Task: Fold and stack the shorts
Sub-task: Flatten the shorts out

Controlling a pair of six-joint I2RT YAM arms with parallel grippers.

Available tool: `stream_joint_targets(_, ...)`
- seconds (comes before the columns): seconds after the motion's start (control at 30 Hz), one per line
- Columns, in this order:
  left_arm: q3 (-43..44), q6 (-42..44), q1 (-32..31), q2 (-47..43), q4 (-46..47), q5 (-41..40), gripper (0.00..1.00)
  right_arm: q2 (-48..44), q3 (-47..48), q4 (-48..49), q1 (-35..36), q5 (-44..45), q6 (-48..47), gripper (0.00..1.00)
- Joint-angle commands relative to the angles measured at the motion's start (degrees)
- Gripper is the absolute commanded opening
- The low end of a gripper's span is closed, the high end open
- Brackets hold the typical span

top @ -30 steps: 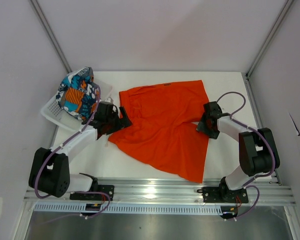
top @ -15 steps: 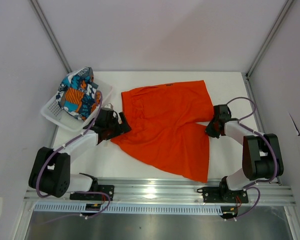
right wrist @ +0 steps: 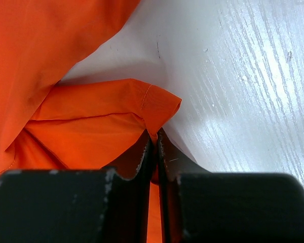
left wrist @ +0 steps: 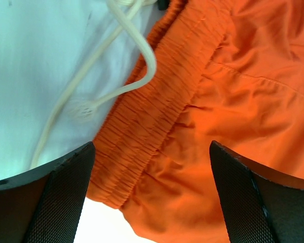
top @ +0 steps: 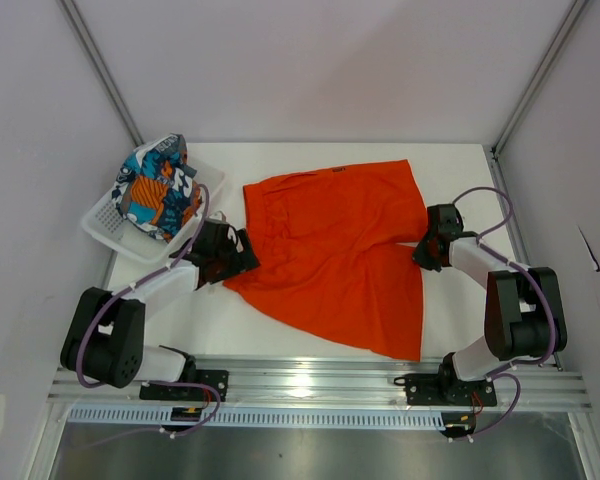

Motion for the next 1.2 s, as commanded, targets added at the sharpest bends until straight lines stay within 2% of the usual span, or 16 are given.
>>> stream_joint_targets(0.0,-0.6,2.0,-0.3,-1.0,-1.9,-3.3,0.94,0.6,2.2,0.1,-0.6,2.0,-1.3,0.09)
stream_joint_targets(0.17,-2.0,2.9,-0.2,-1.8,-2.9,-6.1,0.94,1.0,3.4,0.0,-0.5,2.7,-1.3,0.09)
stream_joint_targets(0.27,-2.4,3.4,-0.3,-0.3,-2.4,-5.0,0.89,1.8,4.1,-0.1,-0.6,2.7,-1.3,0.09)
stream_joint_targets(0.4,-2.1,3.6,-0.4,1.0,-2.1,-3.7,0.77,2.7,4.9,0.0,-0.6,2.7,-1.2,0.08)
stream_joint_targets(0.5,-2.0,3.8,-0.4,1.7,-1.6,-2.5,0.77,3.2,5.1,0.1,-0.6,2.4,-1.3,0.08)
stream_joint_targets(0.63,-2.8,3.4,-0.4,2.5,0.7,1.5,0.87,3.9,5.4,0.2,-0.6,2.2,-1.4,0.09)
stream_joint_targets(0.67,-3.3,3.6,-0.5,2.3,1.3,2.2,0.93,4.0,5.4,0.2,-0.6,2.1,-1.4,0.09)
stream_joint_targets(0.73,-3.4,4.1,-0.7,2.6,1.8,2.7,0.95,4.0,5.6,0.1,-0.6,2.1,-1.4,0.09)
stream_joint_targets(0.83,-2.0,4.2,-2.4,5.6,1.4,1.7,0.87,4.6,7.0,-0.9,-0.7,2.6,-1.7,0.11)
stream_joint_targets(0.9,-1.1,4.0,-4.0,7.7,1.0,0.7,0.75,5.2,9.1,-2.5,-0.9,4.1,-2.0,0.16)
stream_joint_targets(0.97,-1.4,2.5,-4.5,9.7,2.6,0.7,0.58,5.2,9.6,-2.7,-1.2,4.5,-2.4,0.24)
stream_joint_targets(1.07,0.0,2.9,-4.5,13.1,2.9,1.5,0.45,5.2,10.4,-2.7,-2.0,3.9,-2.4,0.26)
stream_joint_targets(1.17,0.4,3.1,-4.5,14.2,2.8,2.0,0.4,5.8,11.1,-2.9,-2.6,3.4,-2.4,0.26)
